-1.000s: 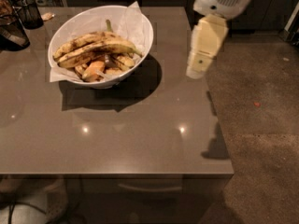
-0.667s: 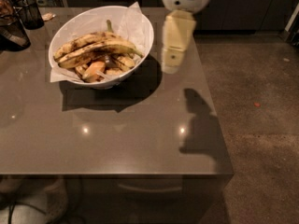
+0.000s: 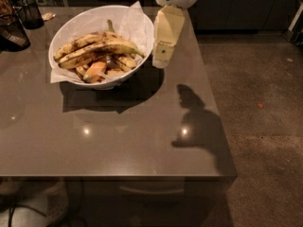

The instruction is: Pick banana from white bowl

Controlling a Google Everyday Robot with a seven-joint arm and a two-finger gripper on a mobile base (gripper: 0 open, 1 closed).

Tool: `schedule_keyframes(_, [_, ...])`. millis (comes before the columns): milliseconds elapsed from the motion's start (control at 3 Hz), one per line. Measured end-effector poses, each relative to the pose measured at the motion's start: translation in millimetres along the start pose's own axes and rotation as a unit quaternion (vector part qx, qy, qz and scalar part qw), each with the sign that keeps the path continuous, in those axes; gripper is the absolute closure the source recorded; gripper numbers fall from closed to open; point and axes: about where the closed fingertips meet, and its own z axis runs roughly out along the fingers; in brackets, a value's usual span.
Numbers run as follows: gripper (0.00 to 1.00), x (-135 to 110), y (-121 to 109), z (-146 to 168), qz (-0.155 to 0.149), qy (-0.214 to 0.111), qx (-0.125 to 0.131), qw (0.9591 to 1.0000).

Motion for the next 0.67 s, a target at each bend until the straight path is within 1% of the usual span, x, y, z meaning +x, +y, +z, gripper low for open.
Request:
schedule_keyframes(333, [0.03,-24.7,-14.3,4.4,-0.004,-0.026,-0.016,0.9995])
schedule_keyframes(667, [0.13,-42.9,-27.7,10.7,-0.003,-0.055,-0.039,0.9977])
